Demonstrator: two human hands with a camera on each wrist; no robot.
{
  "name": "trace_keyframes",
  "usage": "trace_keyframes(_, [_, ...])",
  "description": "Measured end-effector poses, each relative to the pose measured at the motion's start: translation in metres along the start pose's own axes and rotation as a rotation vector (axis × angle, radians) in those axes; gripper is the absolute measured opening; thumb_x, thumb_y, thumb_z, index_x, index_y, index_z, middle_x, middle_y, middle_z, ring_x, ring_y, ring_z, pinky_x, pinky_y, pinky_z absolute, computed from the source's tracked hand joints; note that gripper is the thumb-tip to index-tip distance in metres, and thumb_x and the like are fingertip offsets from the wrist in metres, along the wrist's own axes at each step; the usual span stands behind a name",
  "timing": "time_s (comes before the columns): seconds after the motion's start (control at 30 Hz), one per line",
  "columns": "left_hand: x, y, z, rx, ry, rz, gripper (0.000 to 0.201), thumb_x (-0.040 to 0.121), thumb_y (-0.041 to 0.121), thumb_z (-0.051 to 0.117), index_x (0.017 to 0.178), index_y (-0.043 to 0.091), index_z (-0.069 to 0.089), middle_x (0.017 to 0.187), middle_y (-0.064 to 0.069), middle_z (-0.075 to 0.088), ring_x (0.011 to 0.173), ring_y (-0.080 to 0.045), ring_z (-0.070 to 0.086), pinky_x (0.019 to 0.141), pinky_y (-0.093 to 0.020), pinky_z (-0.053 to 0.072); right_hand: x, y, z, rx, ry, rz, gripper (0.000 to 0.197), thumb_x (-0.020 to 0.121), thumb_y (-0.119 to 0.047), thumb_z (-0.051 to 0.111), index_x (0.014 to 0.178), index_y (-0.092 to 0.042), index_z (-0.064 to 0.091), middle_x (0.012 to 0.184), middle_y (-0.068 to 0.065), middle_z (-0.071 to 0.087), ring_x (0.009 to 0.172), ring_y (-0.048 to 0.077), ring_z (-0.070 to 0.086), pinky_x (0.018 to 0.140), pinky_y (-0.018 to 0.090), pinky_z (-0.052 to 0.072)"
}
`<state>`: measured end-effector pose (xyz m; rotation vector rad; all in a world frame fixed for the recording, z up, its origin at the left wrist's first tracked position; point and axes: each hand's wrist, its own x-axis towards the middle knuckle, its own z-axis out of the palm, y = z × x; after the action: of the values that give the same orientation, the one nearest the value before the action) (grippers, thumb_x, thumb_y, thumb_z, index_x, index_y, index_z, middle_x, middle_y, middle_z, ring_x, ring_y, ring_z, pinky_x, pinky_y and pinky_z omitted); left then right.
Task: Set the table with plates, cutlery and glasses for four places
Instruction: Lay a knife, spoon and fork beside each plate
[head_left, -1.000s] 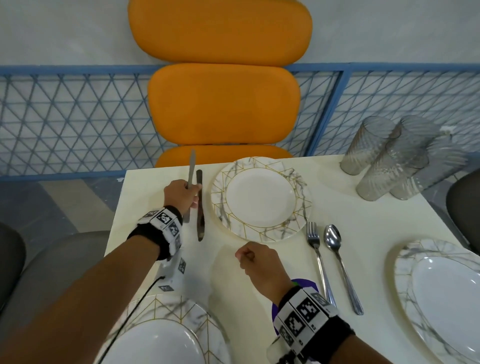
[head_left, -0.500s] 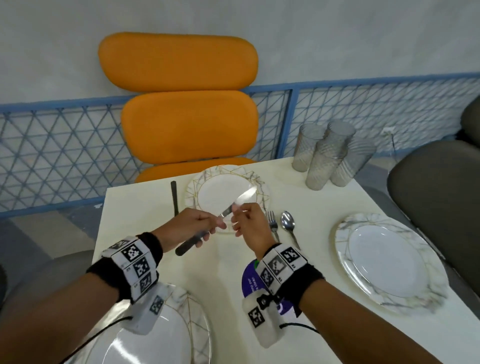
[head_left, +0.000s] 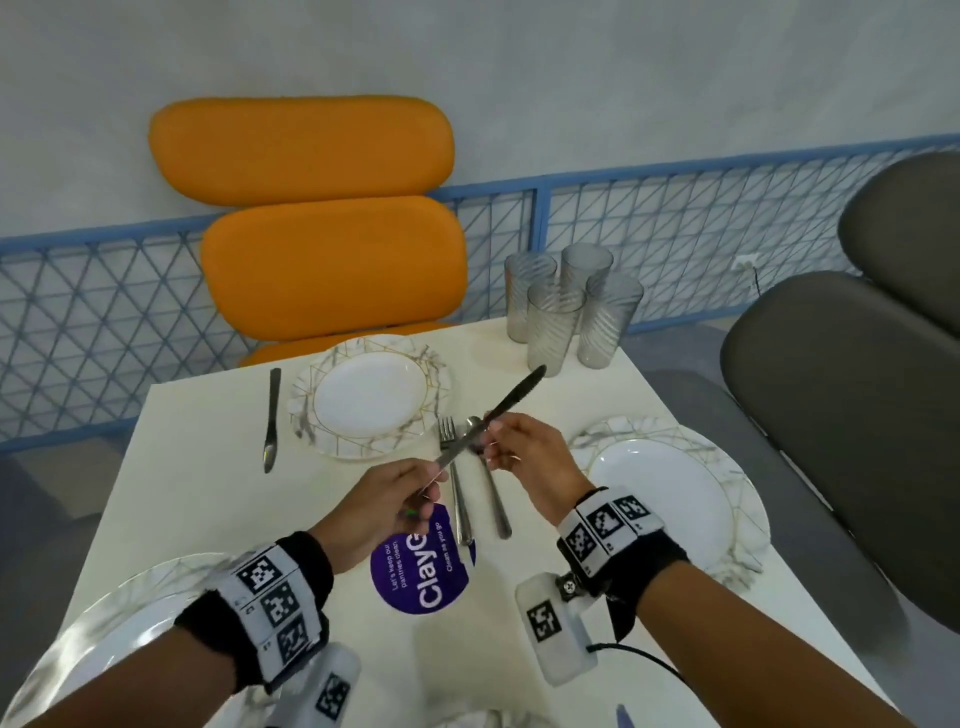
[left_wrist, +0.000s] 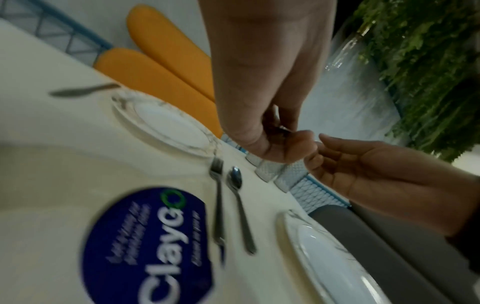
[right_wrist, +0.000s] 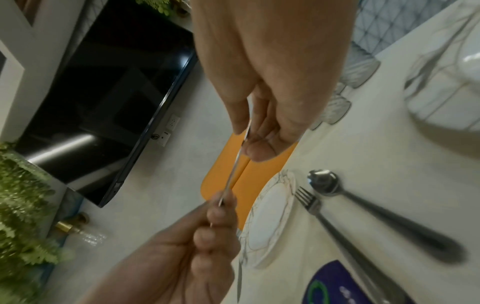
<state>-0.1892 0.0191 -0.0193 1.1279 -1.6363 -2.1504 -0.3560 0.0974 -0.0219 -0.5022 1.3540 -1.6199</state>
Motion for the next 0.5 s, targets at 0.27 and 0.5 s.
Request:
trace_keyframes(0.27, [0.007, -0.014, 0.097, -0.181, -0.005, -0.016, 0.019, 0.096, 0.024, 0.05, 0.092, 0.009, 0.063, 0.072, -0.005, 0.057, 0.061, -0.014, 0.052, 0.054, -0.026, 0.048, -0.016, -0.012, -0.064, -0.161, -0.177, 0.057, 0.014, 0.091, -0.003, 0.051, 0.1, -0.002, 0.061, 0.086, 0.017, 0.063, 0.07, 0.019, 0.059, 0.063, 0.019, 0.051])
trace_keyframes(0.5, [0.004, -0.027, 0.093, -0.062, 0.053, -0.052, 0.025, 0.096, 0.02, 0.048, 0.112, 0.009, 0.064, 0.094, -0.007, 0.069, 0.078, -0.014, 0.061, 0.065, -0.026, 0.053, 0.02, -0.055, -0.115, -0.685, -0.04, -0.066, 0.016, 0.092, -0.001, 0.048, 0.095, 0.0, 0.064, 0.073, 0.004, 0.061, 0.053, 0.003, 0.056, 0.06, 0.019, 0.05])
